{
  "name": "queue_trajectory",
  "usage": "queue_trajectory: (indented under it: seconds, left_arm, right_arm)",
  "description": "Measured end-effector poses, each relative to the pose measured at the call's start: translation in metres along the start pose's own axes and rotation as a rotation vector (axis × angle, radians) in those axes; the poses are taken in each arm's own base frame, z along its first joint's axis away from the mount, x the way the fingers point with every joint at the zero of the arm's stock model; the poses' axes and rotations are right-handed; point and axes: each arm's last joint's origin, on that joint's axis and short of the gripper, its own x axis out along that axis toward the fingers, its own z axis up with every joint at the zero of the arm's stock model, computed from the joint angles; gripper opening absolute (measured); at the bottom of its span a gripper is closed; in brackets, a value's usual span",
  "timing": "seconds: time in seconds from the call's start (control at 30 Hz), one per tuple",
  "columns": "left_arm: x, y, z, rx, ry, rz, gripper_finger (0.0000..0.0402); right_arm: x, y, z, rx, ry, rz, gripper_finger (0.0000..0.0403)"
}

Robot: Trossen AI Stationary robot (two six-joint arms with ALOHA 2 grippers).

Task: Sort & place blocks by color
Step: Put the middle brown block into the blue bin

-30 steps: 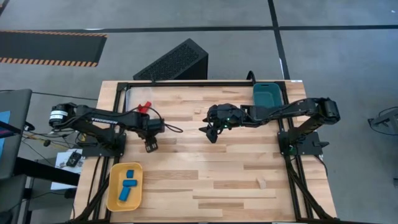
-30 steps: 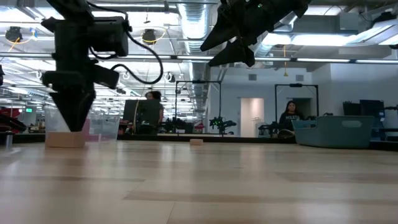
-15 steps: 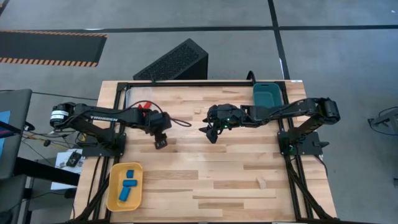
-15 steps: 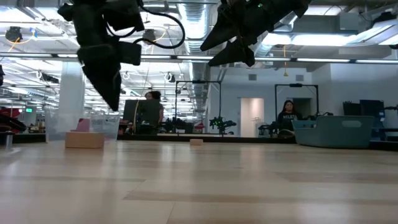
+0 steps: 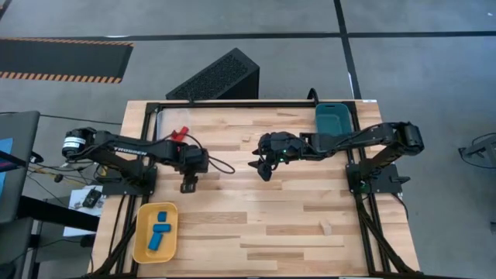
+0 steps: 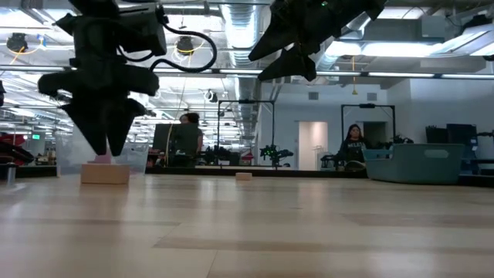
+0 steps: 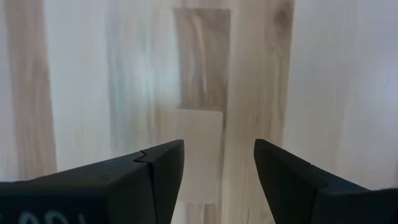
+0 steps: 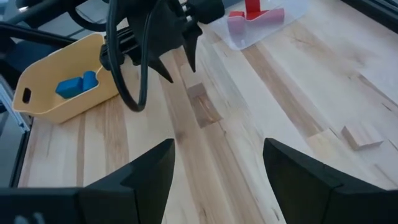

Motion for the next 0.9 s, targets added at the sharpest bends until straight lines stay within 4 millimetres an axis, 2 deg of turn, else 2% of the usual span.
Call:
queue_trajectory:
  seconds: [0.23, 0.4, 0.6, 0.73, 0.9]
  left_arm:
    - [0.008, 0.0, -0.008, 0.019, 0.025, 0.044, 0.0183]
    - [0.009, 0.0, -0.006, 0.008, 0.003, 0.038, 0.0188]
    - [0.01, 0.001, -0.003, 0.009, -0.018, 0.062, 0.0229]
    - [0.015, 0.001, -0.009, 0.012, 0.001, 0.069, 0.0258]
    - [0.026, 0.0, -0.018, -0.019, 0.017, 0.037, 0.0265]
  right_arm:
    - [0.0, 0.001, 0.0, -0.02, 0.001, 0.001, 0.027]
    - [0.0, 0.001, -0.001, -0.019, 0.003, 0.0, 0.027]
    - [0.0, 0.0, -0.001, -0.02, 0.009, -0.003, 0.027]
    - [0.0, 0.0, -0.001, -0.02, 0.011, -0.004, 0.027]
    - [0.0, 0.0, -0.002, -0.017, 0.013, -0.004, 0.027]
